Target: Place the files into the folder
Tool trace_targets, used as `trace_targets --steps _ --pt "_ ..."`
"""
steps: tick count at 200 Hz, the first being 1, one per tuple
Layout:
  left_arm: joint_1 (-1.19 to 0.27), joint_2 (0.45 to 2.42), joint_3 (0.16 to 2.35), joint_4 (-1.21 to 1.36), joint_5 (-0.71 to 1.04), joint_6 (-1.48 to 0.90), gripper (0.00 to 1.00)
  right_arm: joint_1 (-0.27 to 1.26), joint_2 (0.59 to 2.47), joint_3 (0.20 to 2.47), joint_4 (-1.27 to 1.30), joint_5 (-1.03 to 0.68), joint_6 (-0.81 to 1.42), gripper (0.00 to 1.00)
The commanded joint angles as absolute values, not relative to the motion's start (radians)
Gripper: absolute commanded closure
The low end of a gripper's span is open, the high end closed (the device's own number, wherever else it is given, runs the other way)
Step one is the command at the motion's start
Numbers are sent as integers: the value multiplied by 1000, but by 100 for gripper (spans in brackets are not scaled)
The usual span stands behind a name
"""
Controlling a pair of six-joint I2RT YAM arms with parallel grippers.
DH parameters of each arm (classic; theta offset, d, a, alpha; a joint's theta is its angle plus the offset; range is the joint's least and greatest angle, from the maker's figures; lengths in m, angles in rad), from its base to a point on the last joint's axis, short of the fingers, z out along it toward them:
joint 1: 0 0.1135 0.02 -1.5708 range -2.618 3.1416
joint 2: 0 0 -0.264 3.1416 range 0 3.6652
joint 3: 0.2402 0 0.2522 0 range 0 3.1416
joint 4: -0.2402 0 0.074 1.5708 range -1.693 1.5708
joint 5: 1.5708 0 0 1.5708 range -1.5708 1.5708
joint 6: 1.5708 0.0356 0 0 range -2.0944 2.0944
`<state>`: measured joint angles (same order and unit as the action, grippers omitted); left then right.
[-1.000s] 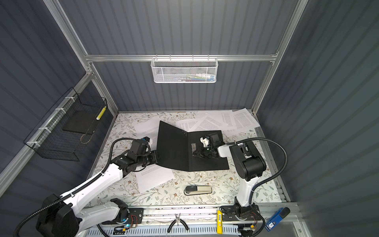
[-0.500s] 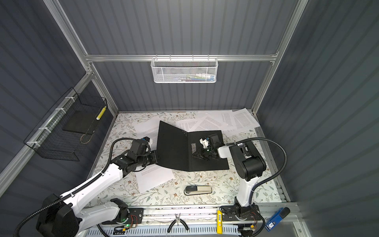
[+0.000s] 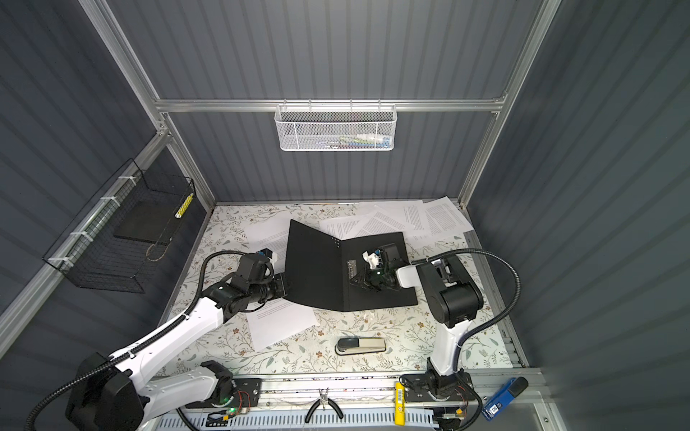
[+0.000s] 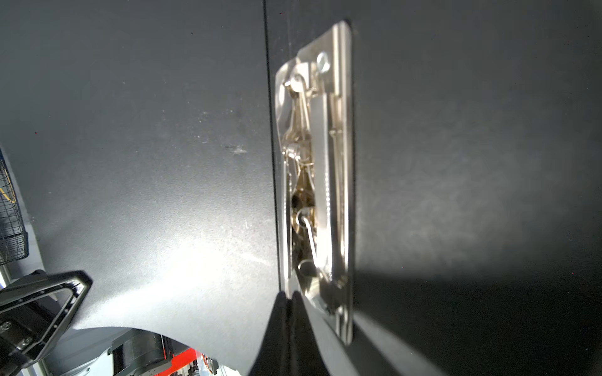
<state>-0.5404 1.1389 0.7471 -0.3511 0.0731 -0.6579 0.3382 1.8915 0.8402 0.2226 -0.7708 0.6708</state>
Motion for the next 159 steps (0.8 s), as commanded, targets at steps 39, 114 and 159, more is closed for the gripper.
trace_targets --steps 39,114,159 --pt "-540 1177 797 -476 -46 -628 100 339 1949 814 173 -664 597 100" --pt "-540 1156 813 -502 -87 -622 100 331 2028 782 185 -541 574 100" --pt "-539 1145 816 -527 -119 -618 100 328 1981 765 237 -617 613 100"
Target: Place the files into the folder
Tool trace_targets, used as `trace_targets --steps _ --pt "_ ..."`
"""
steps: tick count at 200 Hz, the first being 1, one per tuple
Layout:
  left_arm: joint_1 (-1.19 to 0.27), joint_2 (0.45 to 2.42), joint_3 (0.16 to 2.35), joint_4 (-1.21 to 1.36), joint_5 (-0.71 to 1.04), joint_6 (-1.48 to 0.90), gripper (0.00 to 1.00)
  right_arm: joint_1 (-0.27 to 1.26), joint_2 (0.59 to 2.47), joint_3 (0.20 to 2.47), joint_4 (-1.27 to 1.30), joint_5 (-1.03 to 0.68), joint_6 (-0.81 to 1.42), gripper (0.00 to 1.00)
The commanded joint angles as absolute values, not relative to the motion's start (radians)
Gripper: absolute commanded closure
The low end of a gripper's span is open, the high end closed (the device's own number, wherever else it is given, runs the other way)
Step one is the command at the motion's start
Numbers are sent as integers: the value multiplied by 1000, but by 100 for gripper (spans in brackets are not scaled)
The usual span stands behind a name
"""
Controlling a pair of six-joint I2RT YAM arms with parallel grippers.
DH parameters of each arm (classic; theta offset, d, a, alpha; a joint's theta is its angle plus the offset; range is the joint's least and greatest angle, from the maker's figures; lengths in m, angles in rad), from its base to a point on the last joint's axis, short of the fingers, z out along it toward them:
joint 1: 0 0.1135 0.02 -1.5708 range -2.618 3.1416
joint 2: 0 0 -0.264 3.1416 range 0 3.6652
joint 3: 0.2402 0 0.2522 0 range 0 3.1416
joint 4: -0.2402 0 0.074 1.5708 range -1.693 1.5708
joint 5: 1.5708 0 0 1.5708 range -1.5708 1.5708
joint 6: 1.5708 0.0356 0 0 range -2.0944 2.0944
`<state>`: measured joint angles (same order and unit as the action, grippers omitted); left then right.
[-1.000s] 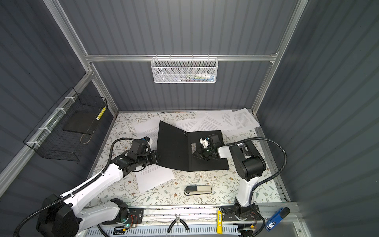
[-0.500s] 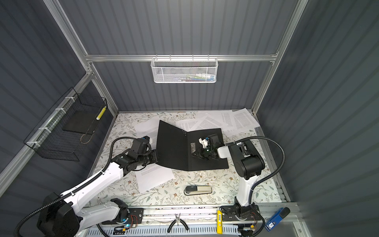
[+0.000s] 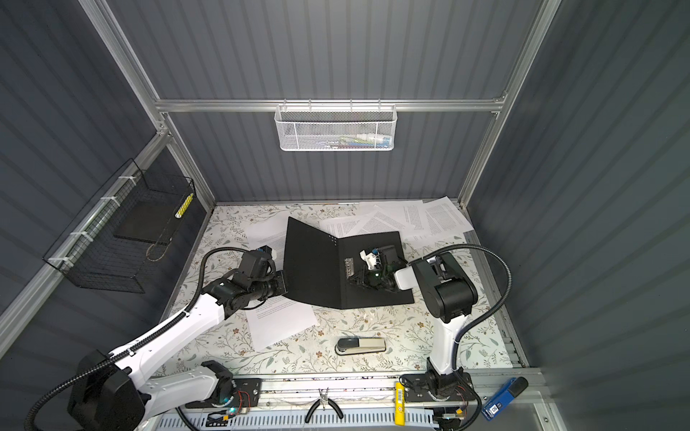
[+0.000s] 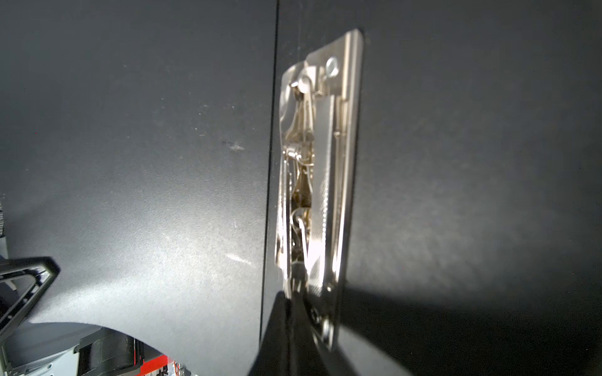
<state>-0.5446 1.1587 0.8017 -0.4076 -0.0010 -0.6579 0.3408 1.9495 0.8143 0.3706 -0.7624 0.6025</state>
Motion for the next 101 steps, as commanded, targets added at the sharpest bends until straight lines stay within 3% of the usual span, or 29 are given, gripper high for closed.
trace_targets --steps 1,54,63,83,101 --pt "-540 1145 816 -528 -120 -618 100 328 1972 764 236 -618 614 100" --pt "-539 1131 797 -507 -106 -616 100 346 1863 907 140 -754 623 100" --pt "-540 1132 792 -494 -92 -613 100 351 1865 942 128 -778 627 81" --pt "-539 1128 784 -476 -73 -606 100 350 1827 944 155 -788 647 56" --pt "-539 1126 781 -472 -59 -599 100 351 1758 920 133 -739 630 46"
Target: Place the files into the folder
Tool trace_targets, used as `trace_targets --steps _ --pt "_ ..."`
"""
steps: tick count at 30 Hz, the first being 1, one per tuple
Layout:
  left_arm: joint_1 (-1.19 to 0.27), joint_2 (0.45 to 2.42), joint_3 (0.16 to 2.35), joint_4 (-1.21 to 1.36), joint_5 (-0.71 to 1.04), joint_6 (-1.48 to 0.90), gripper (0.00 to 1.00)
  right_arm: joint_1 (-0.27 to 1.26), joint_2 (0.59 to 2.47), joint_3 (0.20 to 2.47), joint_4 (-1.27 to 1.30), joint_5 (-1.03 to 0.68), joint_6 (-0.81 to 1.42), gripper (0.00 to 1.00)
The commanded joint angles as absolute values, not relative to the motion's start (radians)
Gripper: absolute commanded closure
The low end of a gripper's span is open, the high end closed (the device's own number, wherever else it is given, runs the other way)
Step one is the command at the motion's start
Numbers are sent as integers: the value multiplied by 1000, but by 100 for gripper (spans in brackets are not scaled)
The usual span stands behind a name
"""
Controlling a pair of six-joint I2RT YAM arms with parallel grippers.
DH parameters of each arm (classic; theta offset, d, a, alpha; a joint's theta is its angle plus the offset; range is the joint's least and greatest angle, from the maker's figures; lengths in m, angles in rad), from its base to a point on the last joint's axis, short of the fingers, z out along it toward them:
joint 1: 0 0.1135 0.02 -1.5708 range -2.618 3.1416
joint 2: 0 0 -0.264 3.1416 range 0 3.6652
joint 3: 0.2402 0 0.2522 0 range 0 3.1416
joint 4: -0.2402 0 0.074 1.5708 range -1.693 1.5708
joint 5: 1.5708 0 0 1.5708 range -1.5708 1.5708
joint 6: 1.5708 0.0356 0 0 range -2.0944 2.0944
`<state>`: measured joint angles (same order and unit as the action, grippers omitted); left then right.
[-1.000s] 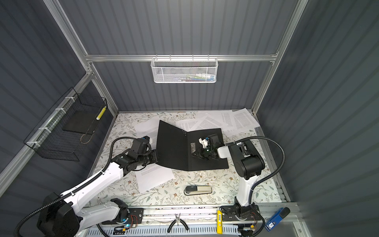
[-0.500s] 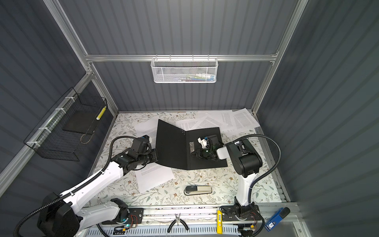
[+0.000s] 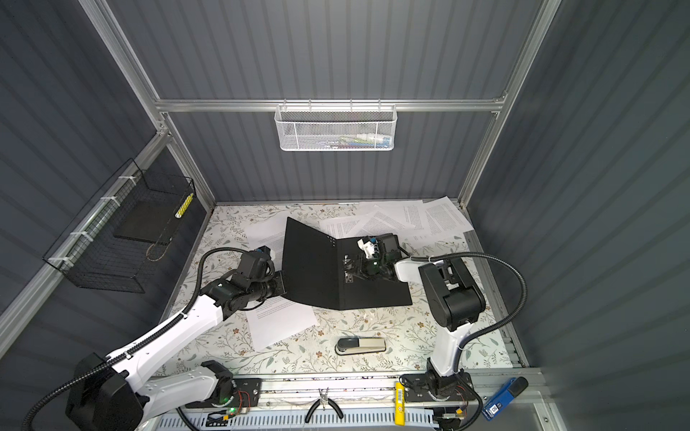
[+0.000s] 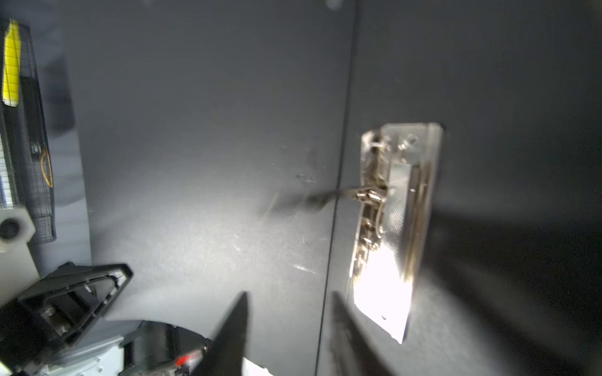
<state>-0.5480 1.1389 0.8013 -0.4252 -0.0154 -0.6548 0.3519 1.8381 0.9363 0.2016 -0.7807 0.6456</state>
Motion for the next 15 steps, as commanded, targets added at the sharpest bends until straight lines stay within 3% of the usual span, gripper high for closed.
trace_targets --steps 1,3,7,10,15 --pt "-539 1126 782 -471 -59 -598 100 352 1751 919 130 -733 627 45" --pt "-539 1122 781 -468 -52 -593 95 354 1697 898 81 -658 593 36" --pt "-539 1108 793 -483 -67 -585 75 353 1667 878 21 -583 557 24" --pt "-540 1096 808 -519 -136 -600 56 353 1683 876 -1 -542 559 20" --pt "-540 1109 821 -619 -253 -649 44 354 1702 874 -12 -495 572 21"
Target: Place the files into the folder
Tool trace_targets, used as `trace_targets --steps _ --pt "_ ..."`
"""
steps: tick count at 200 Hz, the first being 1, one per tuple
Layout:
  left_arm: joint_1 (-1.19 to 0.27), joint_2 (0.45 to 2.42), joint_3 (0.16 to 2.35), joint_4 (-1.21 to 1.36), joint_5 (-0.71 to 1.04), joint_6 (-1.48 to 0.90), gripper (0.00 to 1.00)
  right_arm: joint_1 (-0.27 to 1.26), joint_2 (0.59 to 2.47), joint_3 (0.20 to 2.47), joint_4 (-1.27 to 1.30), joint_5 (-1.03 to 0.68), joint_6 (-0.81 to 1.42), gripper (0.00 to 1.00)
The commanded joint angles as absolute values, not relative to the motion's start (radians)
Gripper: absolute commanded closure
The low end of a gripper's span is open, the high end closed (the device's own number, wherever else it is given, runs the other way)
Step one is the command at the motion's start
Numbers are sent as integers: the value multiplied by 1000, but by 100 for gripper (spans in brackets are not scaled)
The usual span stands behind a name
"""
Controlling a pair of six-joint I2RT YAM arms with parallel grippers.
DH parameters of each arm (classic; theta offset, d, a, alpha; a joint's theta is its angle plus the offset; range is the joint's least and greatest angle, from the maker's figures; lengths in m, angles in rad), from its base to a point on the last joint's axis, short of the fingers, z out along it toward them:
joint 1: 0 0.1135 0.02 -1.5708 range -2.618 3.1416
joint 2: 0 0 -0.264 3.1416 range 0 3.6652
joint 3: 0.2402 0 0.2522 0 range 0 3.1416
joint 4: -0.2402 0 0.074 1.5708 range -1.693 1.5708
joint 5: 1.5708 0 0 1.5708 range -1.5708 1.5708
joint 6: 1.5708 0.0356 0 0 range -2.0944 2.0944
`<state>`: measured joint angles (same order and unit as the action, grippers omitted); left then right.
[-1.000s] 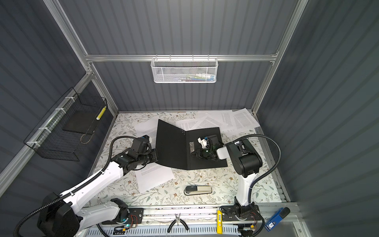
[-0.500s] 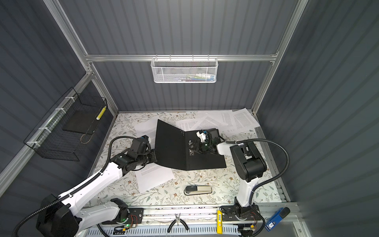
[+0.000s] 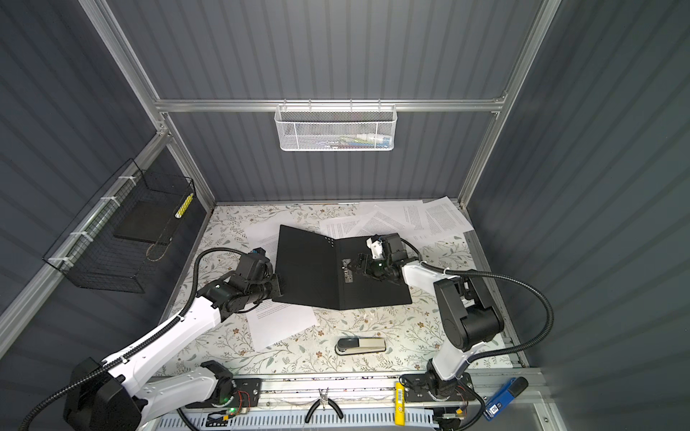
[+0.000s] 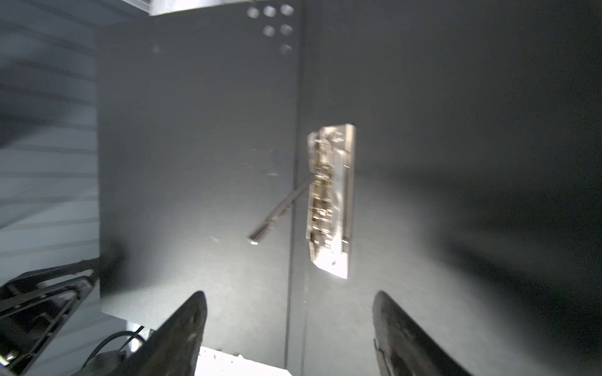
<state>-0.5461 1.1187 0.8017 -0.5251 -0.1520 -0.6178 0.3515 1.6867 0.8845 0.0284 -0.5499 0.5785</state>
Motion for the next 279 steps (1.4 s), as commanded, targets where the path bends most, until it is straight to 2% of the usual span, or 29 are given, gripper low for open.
trace_targets --steps 1,22,53,75,95,123,157,232,279 --pt "-540 1104 815 -637 -277 -662 40 356 1705 878 -18 -493 572 23" --pt "-540 1078 812 -678 -345 -675 29 371 1724 901 -55 -493 557 31" --pt "-538 1034 853 -776 -464 -672 11 407 1756 928 -73 -500 564 56" --pt "-537 1004 873 -782 -456 -645 2 426 1772 946 -74 -510 574 72" --pt "-535 1002 885 -753 -389 -611 0 447 1788 988 -89 -525 574 80" --pt "-534 1007 896 -749 -348 -612 0 462 1811 1053 -107 -560 576 82" --pt "-535 976 909 -776 -337 -637 0 461 1874 1156 -126 -582 575 79" --pt "-534 897 898 -830 -322 -696 0 415 2168 1549 -201 -646 557 79" --pt "-533 908 890 -808 -264 -722 0 392 2253 1654 -211 -676 549 68"
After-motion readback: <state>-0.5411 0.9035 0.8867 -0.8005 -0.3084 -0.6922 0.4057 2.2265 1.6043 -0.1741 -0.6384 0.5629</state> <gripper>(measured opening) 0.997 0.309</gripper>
